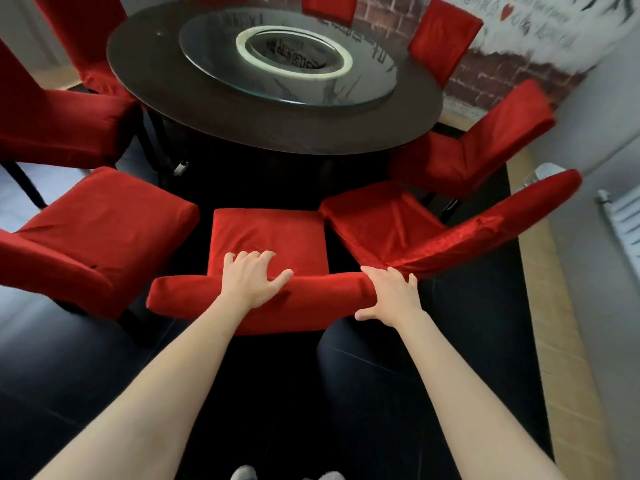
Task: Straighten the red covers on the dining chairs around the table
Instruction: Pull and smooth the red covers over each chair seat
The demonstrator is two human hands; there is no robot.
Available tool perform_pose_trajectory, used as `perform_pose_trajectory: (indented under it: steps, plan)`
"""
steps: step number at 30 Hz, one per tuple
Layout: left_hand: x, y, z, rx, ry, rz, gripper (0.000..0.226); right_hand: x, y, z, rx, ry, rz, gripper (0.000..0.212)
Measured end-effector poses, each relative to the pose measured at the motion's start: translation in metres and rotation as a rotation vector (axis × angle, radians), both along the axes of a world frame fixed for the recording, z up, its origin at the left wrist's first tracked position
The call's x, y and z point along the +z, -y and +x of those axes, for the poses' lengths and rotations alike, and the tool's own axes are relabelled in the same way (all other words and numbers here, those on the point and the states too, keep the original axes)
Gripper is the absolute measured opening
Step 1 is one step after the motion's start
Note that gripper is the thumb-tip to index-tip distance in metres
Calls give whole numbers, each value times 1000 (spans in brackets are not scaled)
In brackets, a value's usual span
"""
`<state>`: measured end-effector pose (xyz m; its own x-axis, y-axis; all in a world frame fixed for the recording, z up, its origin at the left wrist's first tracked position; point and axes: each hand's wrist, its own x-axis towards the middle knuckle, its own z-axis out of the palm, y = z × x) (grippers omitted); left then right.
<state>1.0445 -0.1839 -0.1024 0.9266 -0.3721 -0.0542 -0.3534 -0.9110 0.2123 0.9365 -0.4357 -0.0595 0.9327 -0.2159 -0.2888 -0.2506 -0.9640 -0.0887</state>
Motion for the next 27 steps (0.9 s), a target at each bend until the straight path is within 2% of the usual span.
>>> perform_pose_trajectory:
  steps: [4,14,21,27]
  plan:
    - [13,52,-3,-67,4,-32,65,22,50,-16,-53,37,-48,106]
    - [51,236,-23,-110,63,-134,63,77,225,-49,-81,197,-123,100]
    - [61,361,-42,-105,35,-108,67,74,342,-61,-101,185,-110,96]
    - [70,449,-40,-149,72,-194,68,62,414,-39,-111,178,-87,97]
